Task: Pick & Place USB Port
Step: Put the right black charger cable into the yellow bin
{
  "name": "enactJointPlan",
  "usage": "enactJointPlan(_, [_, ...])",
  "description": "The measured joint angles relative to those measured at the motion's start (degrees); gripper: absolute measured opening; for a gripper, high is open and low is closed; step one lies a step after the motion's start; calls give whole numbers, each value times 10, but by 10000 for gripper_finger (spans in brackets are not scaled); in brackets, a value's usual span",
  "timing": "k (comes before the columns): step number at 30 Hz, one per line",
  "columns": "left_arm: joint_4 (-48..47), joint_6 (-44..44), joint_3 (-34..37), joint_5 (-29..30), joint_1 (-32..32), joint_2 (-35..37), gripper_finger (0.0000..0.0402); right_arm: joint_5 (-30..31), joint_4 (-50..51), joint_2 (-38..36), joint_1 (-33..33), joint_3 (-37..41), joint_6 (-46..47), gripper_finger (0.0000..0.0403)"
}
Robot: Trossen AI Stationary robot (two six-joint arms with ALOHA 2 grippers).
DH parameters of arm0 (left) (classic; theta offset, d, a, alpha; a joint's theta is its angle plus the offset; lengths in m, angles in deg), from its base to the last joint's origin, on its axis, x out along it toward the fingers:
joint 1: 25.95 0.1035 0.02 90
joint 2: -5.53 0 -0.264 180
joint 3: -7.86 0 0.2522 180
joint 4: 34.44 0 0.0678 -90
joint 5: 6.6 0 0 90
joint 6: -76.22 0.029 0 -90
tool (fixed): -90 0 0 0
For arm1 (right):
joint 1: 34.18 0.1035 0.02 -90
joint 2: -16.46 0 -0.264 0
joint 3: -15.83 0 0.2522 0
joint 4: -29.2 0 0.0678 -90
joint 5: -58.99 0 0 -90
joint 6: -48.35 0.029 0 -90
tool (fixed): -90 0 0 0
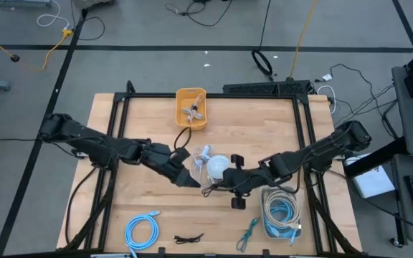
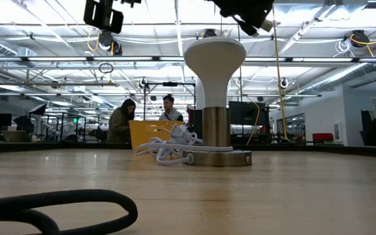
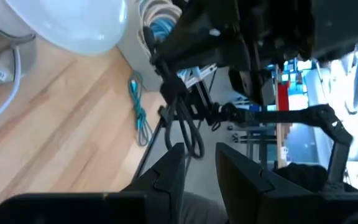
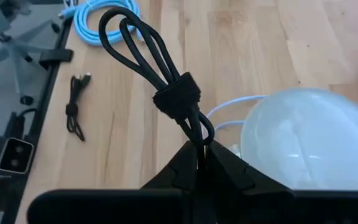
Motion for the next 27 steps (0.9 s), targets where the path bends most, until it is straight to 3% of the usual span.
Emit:
enactJointPlan(8, [7, 7, 0, -48, 53, -9, 104, 0, -6, 0, -3, 0, 18, 20])
enactJointPlan(19, [56, -40, -2, -133, 73, -38, 236, -2, -28, 0, -3, 0, 25, 20])
enactJointPlan(27, [129, -62, -1, -134, 69, -68, 227, -11, -45, 0, -20, 0, 29, 20])
